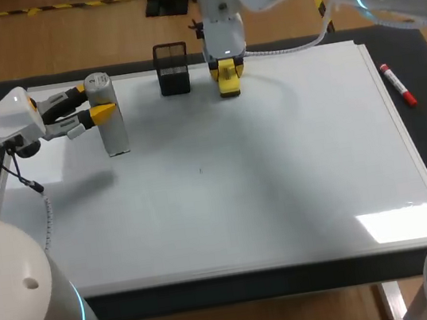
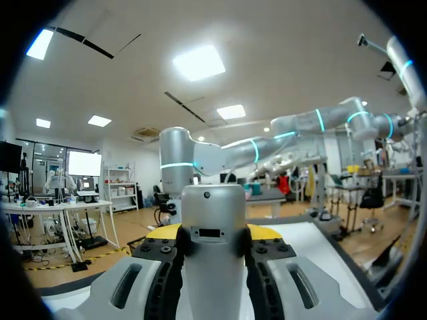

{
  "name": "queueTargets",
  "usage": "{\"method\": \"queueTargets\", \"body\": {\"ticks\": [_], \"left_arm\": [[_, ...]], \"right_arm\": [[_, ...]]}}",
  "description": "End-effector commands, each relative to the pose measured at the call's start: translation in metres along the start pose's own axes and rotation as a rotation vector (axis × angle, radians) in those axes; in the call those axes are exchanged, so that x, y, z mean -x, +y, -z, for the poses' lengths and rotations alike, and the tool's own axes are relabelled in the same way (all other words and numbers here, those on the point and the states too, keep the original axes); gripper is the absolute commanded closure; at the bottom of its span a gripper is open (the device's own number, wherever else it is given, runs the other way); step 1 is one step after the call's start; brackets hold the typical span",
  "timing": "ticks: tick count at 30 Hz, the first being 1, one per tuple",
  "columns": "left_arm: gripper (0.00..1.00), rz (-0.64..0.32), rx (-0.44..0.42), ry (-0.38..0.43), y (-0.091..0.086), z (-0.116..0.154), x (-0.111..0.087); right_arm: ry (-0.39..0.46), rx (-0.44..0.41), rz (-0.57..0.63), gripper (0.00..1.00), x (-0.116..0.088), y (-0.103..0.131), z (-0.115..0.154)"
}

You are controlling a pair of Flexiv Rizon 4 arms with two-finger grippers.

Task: Pick up the inspection probe, press it on each red-marked spot on the whiteboard one by one, put down the probe, pick up the eraser, and wipe off all the red marks.

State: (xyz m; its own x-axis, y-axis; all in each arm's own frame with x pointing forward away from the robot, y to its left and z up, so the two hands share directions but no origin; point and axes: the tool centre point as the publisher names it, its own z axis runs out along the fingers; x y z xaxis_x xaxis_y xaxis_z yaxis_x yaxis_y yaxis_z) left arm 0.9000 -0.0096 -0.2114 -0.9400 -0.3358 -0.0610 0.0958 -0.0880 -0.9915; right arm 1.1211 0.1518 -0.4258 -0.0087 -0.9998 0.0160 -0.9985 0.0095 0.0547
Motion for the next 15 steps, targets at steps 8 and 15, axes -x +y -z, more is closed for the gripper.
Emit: {"method": "queueTargets", "body": {"ticks": [8, 15], "left_arm": [[1.0, -0.001, -0.001, -0.001, -0.001, 0.0, 0.0], [1.0, -0.001, -0.001, -0.001, -0.001, 0.0, 0.0]], "right_arm": [[0.026, 0.008, -0.007, 0.0, -0.001, -0.002, -0.001], [0.056, -0.007, -0.021, 0.0, -0.013, 0.003, 0.005]]}}
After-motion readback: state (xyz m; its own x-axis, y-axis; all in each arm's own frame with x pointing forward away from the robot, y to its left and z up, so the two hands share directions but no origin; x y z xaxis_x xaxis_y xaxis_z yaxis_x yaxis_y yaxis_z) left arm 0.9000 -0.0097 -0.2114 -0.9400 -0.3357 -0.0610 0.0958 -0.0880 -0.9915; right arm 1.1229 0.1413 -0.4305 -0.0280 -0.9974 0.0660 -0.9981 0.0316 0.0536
